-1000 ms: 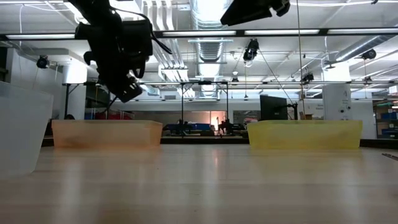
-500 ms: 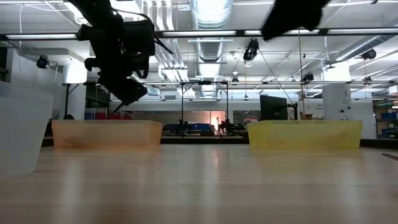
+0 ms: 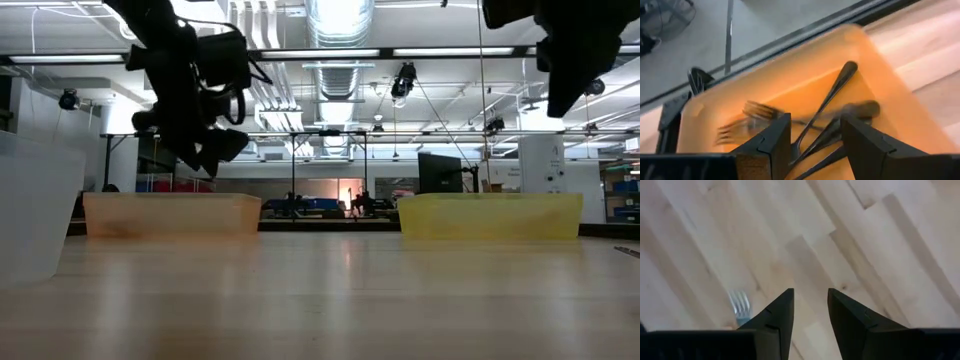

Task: Sort silverware by color (type)
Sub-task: Put the black fork into the orange bin, then put the blue fork into the transparent bin

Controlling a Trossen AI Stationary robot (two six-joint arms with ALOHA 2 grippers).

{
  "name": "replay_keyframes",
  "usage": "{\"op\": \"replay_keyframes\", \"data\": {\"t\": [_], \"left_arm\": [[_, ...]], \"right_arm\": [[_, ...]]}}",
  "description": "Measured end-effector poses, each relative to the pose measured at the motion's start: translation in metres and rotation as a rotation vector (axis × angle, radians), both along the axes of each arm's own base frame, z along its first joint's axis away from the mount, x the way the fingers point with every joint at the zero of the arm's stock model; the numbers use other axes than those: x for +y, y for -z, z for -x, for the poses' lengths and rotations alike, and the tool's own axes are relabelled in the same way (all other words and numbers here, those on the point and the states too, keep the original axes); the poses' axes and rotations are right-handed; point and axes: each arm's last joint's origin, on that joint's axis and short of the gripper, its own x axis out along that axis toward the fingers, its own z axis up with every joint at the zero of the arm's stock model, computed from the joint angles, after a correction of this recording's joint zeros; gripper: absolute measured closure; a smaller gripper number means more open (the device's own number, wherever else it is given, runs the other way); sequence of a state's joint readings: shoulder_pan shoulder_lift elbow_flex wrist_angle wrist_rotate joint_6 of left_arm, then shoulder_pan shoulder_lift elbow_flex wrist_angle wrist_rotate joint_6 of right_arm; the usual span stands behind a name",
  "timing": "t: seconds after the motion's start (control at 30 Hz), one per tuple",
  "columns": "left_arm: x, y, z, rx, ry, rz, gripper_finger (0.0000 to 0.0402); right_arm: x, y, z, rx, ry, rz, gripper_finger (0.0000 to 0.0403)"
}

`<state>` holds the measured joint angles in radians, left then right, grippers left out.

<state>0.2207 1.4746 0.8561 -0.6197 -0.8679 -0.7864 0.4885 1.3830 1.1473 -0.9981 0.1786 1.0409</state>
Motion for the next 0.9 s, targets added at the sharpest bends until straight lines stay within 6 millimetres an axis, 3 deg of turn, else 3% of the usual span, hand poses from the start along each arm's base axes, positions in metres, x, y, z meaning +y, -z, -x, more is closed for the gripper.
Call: {"op": "replay_keyframes", "data": {"t": [0.2,0.43,0.63,0.9], "left_arm": [[-0.013,0.009,0.002,-0.037,0.019,0.030,0.0249],[-0.057,-0.014,-0.026,-0.244,0.330,-0.005,0.0249],[-0.110,-0.034,-0.042,-0.413,0.669,0.002,0.0249],[-0.153,-0.042,-0.040,-0.537,0.801,0.029,0.0249]], "right_arm": [[0.009,0.000,0.004,0.044,-0.032,-0.089,0.0296],[0.026,0.005,0.011,0.141,-0.008,-0.235,0.0296],[0.048,0.027,0.013,0.282,0.006,-0.273,0.0298],[0.069,0.064,0.012,0.478,-0.040,-0.266,0.0298]]}}
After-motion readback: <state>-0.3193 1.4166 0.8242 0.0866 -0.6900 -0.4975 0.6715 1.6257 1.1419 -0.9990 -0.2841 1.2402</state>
